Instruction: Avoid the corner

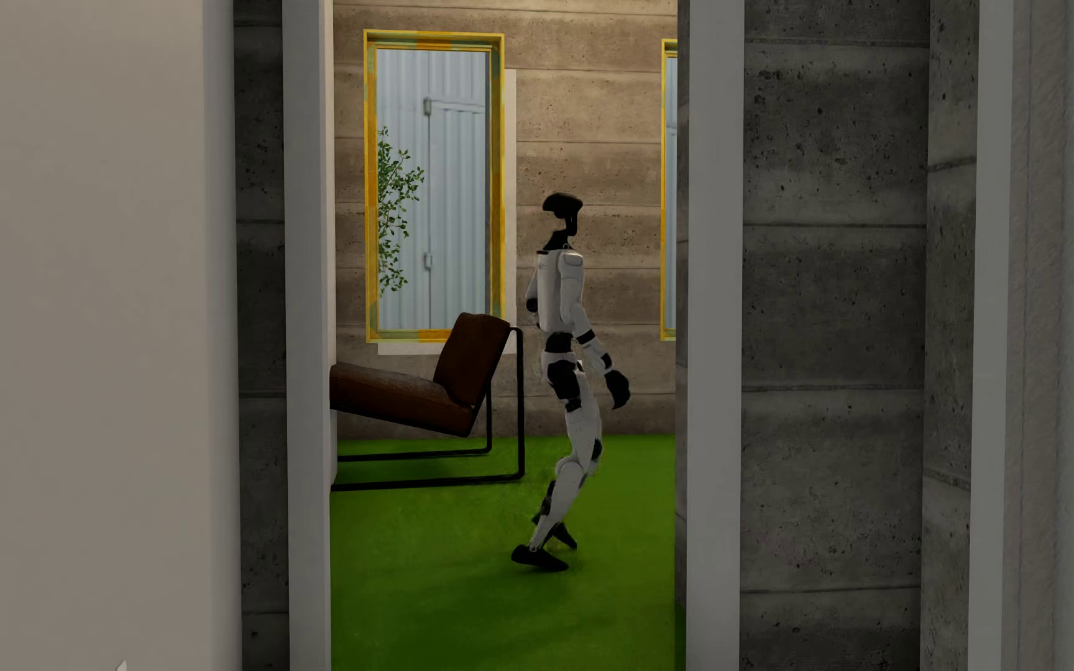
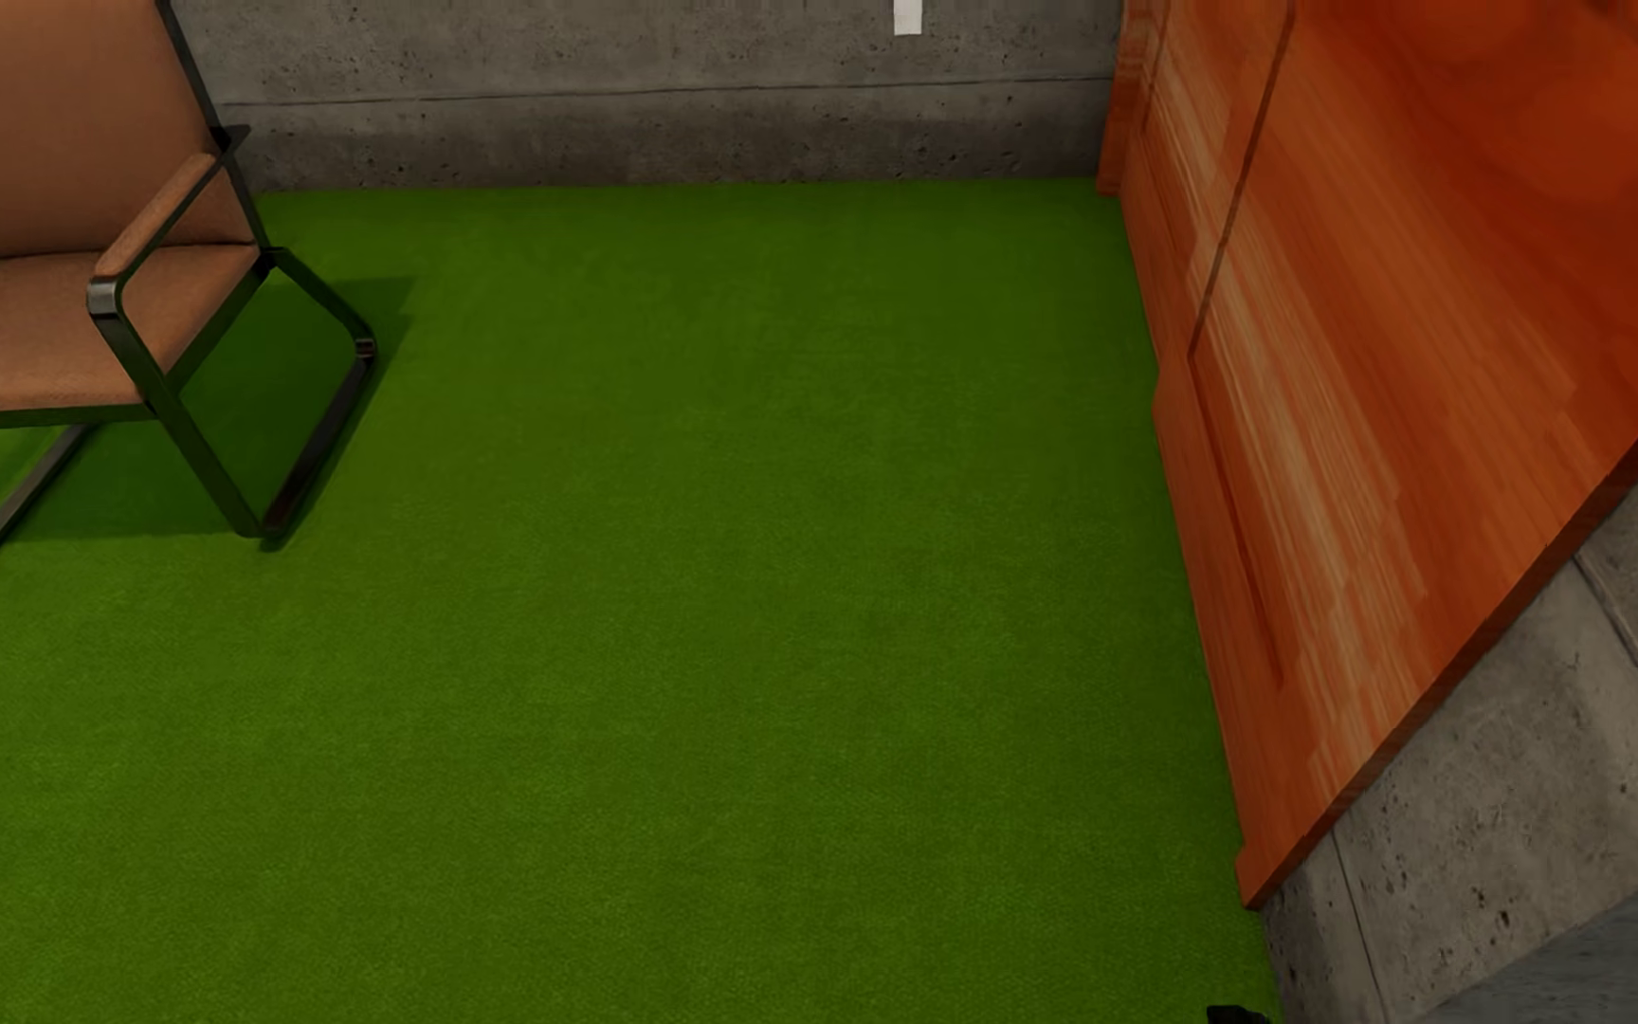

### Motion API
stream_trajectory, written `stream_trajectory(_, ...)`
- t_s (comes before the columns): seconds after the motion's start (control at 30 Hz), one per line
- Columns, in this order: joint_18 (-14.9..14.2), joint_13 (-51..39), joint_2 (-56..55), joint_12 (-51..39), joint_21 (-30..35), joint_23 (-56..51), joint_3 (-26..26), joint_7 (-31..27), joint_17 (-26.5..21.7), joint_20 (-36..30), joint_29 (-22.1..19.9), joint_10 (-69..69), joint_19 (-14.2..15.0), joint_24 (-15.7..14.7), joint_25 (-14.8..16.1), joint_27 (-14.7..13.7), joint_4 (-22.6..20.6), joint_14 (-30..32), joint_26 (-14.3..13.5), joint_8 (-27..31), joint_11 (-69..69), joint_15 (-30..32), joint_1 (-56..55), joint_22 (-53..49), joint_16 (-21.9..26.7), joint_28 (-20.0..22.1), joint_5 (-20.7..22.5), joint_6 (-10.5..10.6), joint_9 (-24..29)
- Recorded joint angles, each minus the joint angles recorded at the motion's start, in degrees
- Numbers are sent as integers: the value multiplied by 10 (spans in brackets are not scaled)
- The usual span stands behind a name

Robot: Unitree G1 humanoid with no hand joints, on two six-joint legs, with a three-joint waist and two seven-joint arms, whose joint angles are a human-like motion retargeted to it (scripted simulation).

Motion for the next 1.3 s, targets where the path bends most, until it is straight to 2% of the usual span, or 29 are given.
stream_trajectory(0.17, 0, 12, 66, 31, 20, 26, 41, 0, 9, 1, 0, -223, 0, 0, 0, 0, 11, -121, 0, 0, 7, -70, -25, 60, -11, 0, -5, -12, -4)
stream_trajectory(0.27, 0, 39, 98, 61, 43, 57, 48, 0, 19, -9, 0, -267, 0, 0, 0, 0, 20, -198, 0, 0, 13, -114, -33, 91, -25, 0, -5, -7, -20)
stream_trajectory(0.3, 0, 53, 115, 72, 51, 71, 52, 0, 22, -13, 0, -267, 0, 0, 0, 0, 18, -191, 0, 0, 10, -127, -33, 99, -30, 0, -10, -6, -26)
stream_trajectory(0.33, 0, 67, 131, 83, 59, 85, 55, 0, 25, -18, 0, -261, 0, 0, 0, 0, 15, -151, 0, 0, 5, -139, -36, 105, -36, 0, -17, -4, -35)
stream_trajectory(0.4, 0, 94, 158, 97, 68, 111, 52, 0, 31, -26, 0, -212, 0, 0, 0, 0, 5, -15, 0, 0, -6, -141, -72, 112, -45, 0, -36, -4, -55)
stream_trajectory(0.43, 0, 107, 173, 98, 62, 122, 43, 0, 38, -27, 0, -168, 0, 0, 0, 0, -7, 15, 0, 0, -9, -121, -93, 116, -48, 0, -50, -11, -57)
stream_trajectory(0.47, 0, 117, 184, 95, 53, 132, 38, 0, 46, -25, 0, -131, 0, 0, 0, 0, -17, 13, 0, 0, -5, -81, -103, 115, -48, 0, -62, -18, -54)
stream_trajectory(0.5, 0, 126, 186, 89, 51, 140, 41, 0, 52, -20, 0, -111, 0, 0, 0, 0, -21, -3, 0, 0, 6, -19, -98, 111, -48, 0, -70, -18, -51)
stream_trajectory(0.6, 0, 112, 106, 69, 61, 143, 45, 0, 50, 12, 0, -119, 0, 0, 0, 0, -29, -43, 0, 0, 109, 231, -64, 76, -41, 0, -95, -15, -62)
stream_trajectory(0.63, 0, 99, 70, 60, 45, 133, 36, 0, 47, 23, 0, -128, 0, 0, 0, 0, -37, -52, 0, 0, 162, 287, -48, 61, -34, 0, -99, -14, -59)
stream_trajectory(0.67, 0, 85, 34, 47, 24, 116, 27, 0, 44, 32, 0, -139, 0, 0, 0, 0, -43, -62, 0, 0, 219, 310, -27, 48, -24, 0, -99, -11, -53)
stream_trajectory(0.7, 0, 69, -3, 31, 2, 94, 17, 0, 39, 38, 0, -152, 0, 0, 0, 0, -47, -72, 0, 0, 277, 282, -6, 38, -11, 0, -95, -7, -44)
stream_trajectory(0.8, 0, 14, -87, -31, -49, 28, -36, 0, 21, 60, 0, -176, 0, 0, 0, 0, -52, -98, 0, 0, 378, 43, 44, 34, 26, 0, -73, 13, -9)
stream_trajectory(0.83, 0, -3, -108, -50, -58, 11, -54, 0, 14, 71, 0, -182, 0, 0, 0, 0, -50, -105, 0, 0, 364, 2, 56, 38, 36, 0, -67, 22, 0)
stream_trajectory(0.87, 0, -15, -128, -68, -62, -5, -66, 0, 9, 82, 0, -189, 0, 0, 0, 0, -46, -113, 0, 0, 331, -12, 66, 41, 44, 0, -61, 29, 6)
stream_trajectory(0.97, 0, -28, -156, -101, -59, -31, -78, 0, -3, 105, 0, -213, 0, 0, 0, 0, -37, -134, 0, 0, 171, 15, 96, 30, 56, 0, -36, 42, 12)
stream_trajectory(1.07, 0, -17, -136, -104, -42, -12, -94, 0, 2, 100, 0, -224, 0, 0, 0, 0, -38, -154, 0, 0, 51, 55, 113, -3, 57, 0, -22, 40, -1)
stream_trajectory(1.1, 0, -7, -126, -102, -42, 3, -97, 0, 8, 94, 0, -222, 0, 0, 0, 0, -40, -161, 0, 0, 34, 69, 112, -10, 54, 0, -25, 35, -11)
stream_trajectory(1.17, 0, 17, -94, -95, -46, 45, -89, 0, 25, 81, 0, -218, 0, 0, 0, 0, -50, -175, 0, 0, 6, 44, 111, -14, 48, 0, -38, 16, -29)
stream_trajectory(1.23, 0, 33, -65, -79, -23, 98, -56, 0, 38, 73, 0, -222, 0, 0, 0, 0, -58, -189, 0, 0, -28, 20, 119, -2, 41, 0, -46, -7, -42)
stream_trajectory(1.3, 0, 40, -52, -54, 15, 150, -17, 0, 45, 69, 0, -234, 0, 0, 0, 0, -55, -205, 0, 0, -42, 32, 137, 41, 25, 0, -49, -17, -53)
